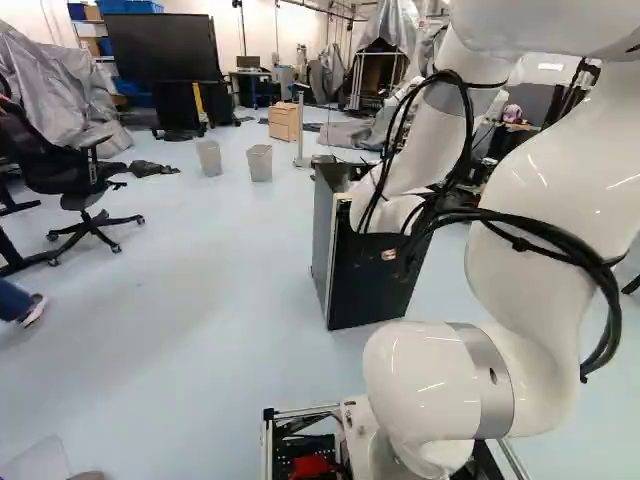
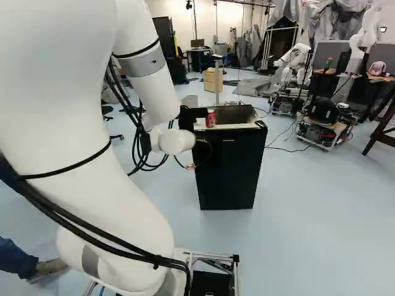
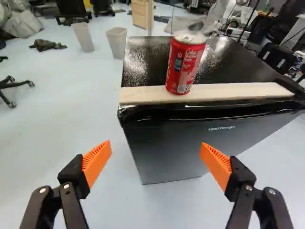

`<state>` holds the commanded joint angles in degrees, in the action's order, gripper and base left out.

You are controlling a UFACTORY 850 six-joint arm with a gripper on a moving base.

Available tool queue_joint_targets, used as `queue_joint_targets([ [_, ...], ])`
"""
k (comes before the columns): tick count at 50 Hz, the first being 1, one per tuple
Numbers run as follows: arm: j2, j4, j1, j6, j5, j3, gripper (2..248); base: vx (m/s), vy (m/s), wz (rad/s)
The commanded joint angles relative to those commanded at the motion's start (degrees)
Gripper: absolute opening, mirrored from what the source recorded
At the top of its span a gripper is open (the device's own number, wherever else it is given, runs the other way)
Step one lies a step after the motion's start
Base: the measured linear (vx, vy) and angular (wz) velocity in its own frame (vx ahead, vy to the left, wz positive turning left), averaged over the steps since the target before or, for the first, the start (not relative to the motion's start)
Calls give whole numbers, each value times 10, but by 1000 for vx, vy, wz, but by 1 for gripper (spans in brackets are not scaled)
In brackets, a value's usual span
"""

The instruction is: Grab a drink from the fridge

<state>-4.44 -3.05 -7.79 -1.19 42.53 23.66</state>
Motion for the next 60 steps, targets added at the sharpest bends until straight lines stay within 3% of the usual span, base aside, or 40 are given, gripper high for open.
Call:
queue_joint_targets([
  [15,0,83,19,0,58,0,247,0,0,0],
  [22,-2,105,25,0,74,2,247,0,0,0],
  [60,-56,113,51,0,104,62,247,0,0,0],
])
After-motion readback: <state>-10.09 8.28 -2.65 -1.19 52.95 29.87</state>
